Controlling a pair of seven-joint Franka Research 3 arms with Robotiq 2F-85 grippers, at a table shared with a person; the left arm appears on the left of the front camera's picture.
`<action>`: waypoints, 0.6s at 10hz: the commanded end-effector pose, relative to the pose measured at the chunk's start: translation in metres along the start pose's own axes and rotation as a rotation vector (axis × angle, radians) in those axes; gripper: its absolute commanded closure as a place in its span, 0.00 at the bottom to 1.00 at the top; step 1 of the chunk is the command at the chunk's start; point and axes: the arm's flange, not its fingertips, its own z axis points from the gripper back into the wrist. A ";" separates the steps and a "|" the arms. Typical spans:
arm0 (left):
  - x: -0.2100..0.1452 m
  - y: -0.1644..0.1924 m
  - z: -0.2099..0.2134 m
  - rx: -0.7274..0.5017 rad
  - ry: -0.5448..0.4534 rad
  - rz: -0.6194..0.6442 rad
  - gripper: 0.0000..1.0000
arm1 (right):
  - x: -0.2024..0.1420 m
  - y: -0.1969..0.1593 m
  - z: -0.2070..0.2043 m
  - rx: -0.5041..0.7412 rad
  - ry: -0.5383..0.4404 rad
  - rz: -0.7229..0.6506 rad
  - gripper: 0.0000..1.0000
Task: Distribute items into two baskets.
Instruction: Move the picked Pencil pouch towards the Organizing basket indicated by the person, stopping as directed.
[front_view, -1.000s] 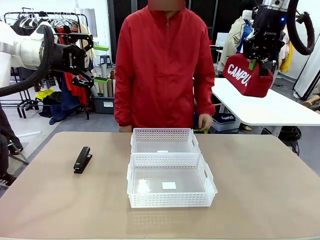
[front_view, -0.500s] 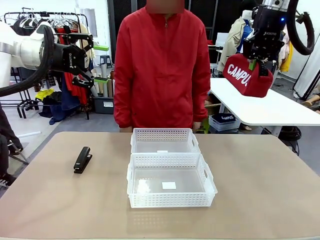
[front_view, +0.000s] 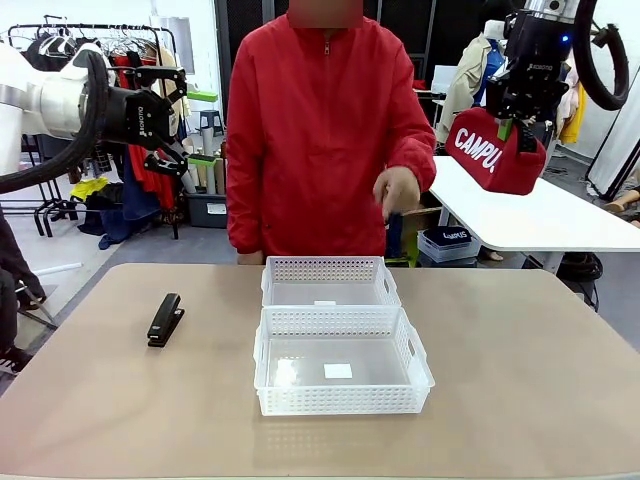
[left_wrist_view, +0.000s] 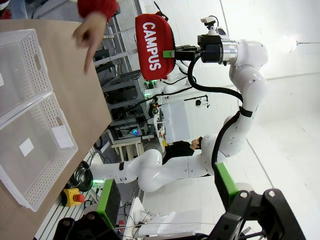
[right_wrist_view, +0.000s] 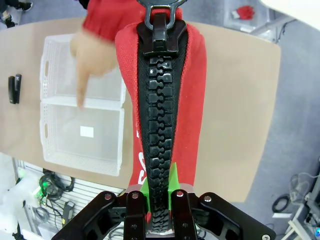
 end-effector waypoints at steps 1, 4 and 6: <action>0.000 -0.001 0.001 -0.002 -0.001 0.003 0.00 | -0.002 0.000 0.002 -0.001 -0.004 0.000 1.00; 0.000 -0.001 0.001 -0.002 -0.001 0.003 0.00 | -0.002 0.000 0.002 -0.001 -0.004 0.000 1.00; 0.000 -0.001 0.001 -0.002 -0.001 0.003 0.00 | -0.002 0.000 0.002 -0.001 -0.004 0.000 1.00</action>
